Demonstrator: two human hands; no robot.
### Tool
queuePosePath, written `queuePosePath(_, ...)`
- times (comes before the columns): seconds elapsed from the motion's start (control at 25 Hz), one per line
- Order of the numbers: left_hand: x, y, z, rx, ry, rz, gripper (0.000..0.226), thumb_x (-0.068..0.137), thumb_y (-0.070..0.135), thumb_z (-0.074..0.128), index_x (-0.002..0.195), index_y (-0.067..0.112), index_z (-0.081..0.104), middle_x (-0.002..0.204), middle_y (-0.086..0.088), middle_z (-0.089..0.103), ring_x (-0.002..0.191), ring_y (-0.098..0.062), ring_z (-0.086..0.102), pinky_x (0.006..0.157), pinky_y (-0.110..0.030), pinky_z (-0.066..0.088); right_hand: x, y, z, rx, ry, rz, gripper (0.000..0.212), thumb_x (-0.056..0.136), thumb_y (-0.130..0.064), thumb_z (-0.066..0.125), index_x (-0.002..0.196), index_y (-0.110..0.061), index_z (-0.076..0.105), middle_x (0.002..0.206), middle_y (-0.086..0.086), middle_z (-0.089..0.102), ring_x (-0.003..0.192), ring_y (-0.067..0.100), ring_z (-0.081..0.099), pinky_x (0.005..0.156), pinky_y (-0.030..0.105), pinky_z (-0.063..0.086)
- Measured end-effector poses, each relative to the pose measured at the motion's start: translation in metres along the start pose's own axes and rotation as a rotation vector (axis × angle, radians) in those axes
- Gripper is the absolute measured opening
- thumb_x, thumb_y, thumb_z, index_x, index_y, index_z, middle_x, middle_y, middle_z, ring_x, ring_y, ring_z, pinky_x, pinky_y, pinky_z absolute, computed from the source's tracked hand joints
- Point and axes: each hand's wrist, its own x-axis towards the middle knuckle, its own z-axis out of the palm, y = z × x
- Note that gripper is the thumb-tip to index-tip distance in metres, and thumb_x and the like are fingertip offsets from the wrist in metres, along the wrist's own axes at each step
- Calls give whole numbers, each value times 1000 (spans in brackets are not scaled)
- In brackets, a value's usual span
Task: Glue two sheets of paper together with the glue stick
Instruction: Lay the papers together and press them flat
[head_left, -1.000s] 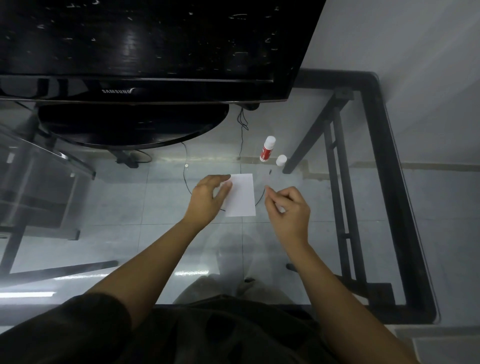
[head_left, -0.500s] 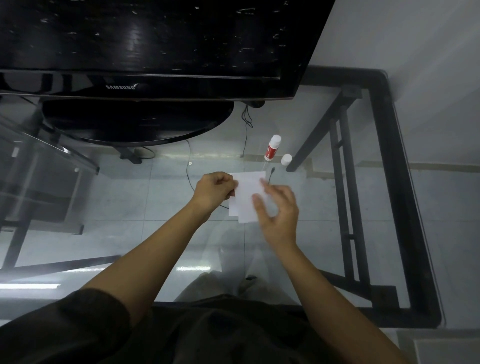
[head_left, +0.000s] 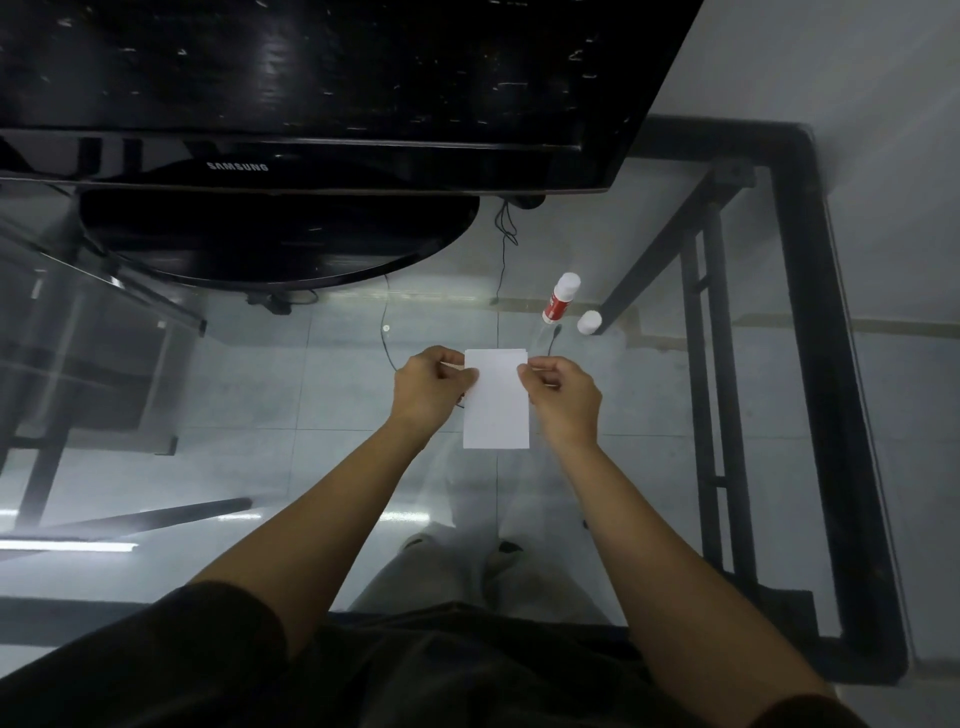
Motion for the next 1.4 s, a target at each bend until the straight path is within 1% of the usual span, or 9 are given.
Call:
queuePosePath(0.16, 7, -6, 6, 108, 80, 69, 14, 81, 18, 70, 87, 9, 62, 74, -4, 65, 67, -18, 62, 68, -23, 51, 9, -2, 3, -43, 29, 2, 14, 83, -23, 67, 91, -12, 67, 80, -7, 63, 67, 3, 56, 58, 2, 34)
queuePosePath(0.36, 9, -7, 10, 172, 110, 113, 14, 82, 19, 69, 84, 7, 63, 73, -3, 64, 67, -16, 61, 60, -13, 43, 11, -1, 5, -58, 36, -11, 10, 82, -22, 67, 87, -12, 67, 77, -7, 63, 68, 5, 58, 61, 8, 39)
queuePosePath(0.52, 9, -6, 14, 210, 141, 115, 15, 82, 19, 68, 85, 6, 64, 73, -1, 62, 67, -14, 58, 57, -8, 38, 12, 0, 5, -73, 42, -11, 10, 83, -23, 67, 87, -13, 66, 77, -8, 62, 68, 5, 57, 60, 7, 38)
queuePosePath(0.6, 8, -6, 15, 225, 158, 110, 15, 82, 19, 67, 85, 5, 64, 74, -2, 62, 67, -13, 57, 57, -10, 39, 12, 0, 6, -92, 46, -16, 12, 83, -23, 66, 88, -13, 66, 77, -8, 62, 66, 4, 56, 59, 7, 37)
queuePosePath(0.72, 9, -3, 17, 231, 169, 94, 13, 81, 16, 67, 84, 4, 63, 74, -3, 62, 68, -16, 56, 64, -20, 42, 12, -2, 7, -115, 63, -15, 11, 84, -22, 66, 87, -12, 66, 78, -5, 65, 63, 3, 53, 56, 6, 34)
queuePosePath(0.8, 10, -1, 19, 238, 174, 77, 13, 80, 16, 67, 83, 4, 62, 73, -3, 61, 69, -17, 56, 66, -23, 43, 11, -4, 8, -135, 70, -21, 10, 83, -20, 66, 86, -10, 66, 80, -1, 68, 63, 4, 54, 55, 5, 34)
queuePosePath(1.04, 11, -1, 19, 249, 169, 58, 13, 79, 17, 68, 82, 5, 63, 74, -2, 61, 71, -18, 56, 66, -23, 43, 9, -4, 7, -177, 71, -40, 11, 84, -19, 66, 89, -9, 66, 86, 5, 71, 67, 7, 56, 58, 5, 34)
queuePosePath(1.24, 13, 2, 19, 252, 158, 32, 13, 79, 17, 68, 81, 5, 62, 76, -4, 62, 75, -21, 58, 69, -26, 46, 10, -6, 6, -204, 79, -76, 13, 83, -20, 67, 88, -7, 65, 85, 8, 71, 67, 11, 57, 68, 17, 44)
queuePosePath(1.4, 12, 3, 19, 231, 146, 12, 12, 79, 16, 67, 79, 7, 60, 75, -4, 62, 75, -21, 58, 65, -26, 44, 14, -7, 6, -240, 87, -67, 16, 82, -22, 69, 89, -8, 65, 87, 8, 70, 68, 10, 55, 67, 18, 43)
